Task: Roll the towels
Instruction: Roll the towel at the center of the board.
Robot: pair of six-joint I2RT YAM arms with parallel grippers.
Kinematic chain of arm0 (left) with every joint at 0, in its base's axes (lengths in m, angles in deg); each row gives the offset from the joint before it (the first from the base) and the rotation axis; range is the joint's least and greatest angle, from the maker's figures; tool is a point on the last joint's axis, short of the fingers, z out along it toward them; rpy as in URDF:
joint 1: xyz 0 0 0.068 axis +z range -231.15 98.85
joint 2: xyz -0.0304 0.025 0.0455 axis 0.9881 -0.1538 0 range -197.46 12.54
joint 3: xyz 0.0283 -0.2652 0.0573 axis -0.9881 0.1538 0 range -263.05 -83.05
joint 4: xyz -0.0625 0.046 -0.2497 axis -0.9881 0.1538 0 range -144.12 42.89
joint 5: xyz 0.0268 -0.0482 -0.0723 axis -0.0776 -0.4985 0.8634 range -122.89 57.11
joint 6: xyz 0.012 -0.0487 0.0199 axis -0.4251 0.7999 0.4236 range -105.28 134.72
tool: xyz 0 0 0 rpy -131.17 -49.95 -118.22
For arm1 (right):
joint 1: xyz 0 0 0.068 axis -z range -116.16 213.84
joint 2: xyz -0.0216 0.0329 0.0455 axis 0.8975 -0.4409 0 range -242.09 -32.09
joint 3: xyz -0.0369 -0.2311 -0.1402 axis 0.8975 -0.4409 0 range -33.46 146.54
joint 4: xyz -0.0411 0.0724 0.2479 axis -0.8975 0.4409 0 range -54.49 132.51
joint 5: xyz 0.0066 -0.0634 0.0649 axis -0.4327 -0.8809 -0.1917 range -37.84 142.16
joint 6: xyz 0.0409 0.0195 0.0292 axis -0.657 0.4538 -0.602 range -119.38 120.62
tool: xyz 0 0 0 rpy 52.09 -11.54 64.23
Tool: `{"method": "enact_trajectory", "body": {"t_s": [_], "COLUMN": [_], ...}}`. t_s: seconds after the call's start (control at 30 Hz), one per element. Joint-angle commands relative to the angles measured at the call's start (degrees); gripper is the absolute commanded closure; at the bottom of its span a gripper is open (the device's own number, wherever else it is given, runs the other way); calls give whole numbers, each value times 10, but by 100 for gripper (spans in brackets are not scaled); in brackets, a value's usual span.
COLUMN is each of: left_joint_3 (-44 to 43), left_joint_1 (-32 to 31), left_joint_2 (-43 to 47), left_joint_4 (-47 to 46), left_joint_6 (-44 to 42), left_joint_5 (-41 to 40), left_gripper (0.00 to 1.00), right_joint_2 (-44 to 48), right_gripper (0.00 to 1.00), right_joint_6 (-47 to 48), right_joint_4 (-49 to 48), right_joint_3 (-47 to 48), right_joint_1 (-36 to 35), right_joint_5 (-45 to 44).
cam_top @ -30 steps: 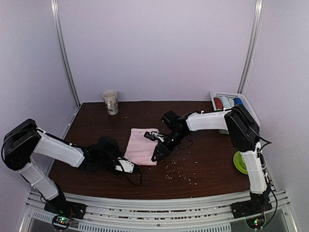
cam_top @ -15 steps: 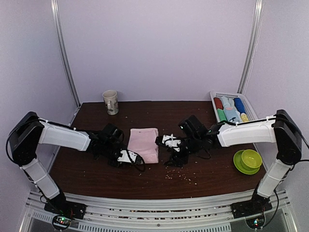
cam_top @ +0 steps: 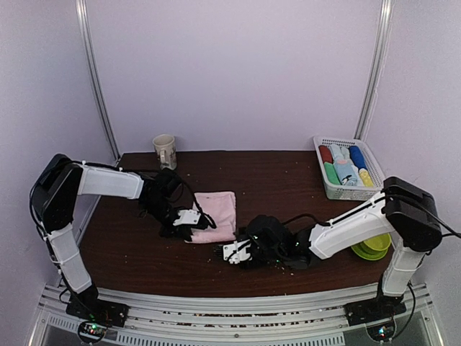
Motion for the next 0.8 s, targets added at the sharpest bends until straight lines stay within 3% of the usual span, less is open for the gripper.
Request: {"method": "enact_trajectory", "body": {"t_s": [0.0,0.3,0.47,0.57,0.77], "left_joint_3": [-14,-43,-51,-52,-53], "left_joint_1": [4,11,13,15,20], "left_joint_2": [-34,-63,-69,-70,-72], "left_joint_4": [116,159,168,172,173], "left_joint_6": [-18,-32,-36,-37,-38], "left_joint_5": [33,35,36,34,23], "left_gripper": [100,100,100,100,100], "right_joint_2": [-49,-119,-145,-157,-162], "right_gripper": [29,29,35,48,83], "right_joint_6": [54,95,102,103,81], "right_joint_4": [-48,-78,-51,-24,29], "right_joint_3": [40,85,118,134,147], "right_joint_1": [-10,-17,-17,-17,-17], "right_joint_5": [-90,-126,-126,-126,-120]}}
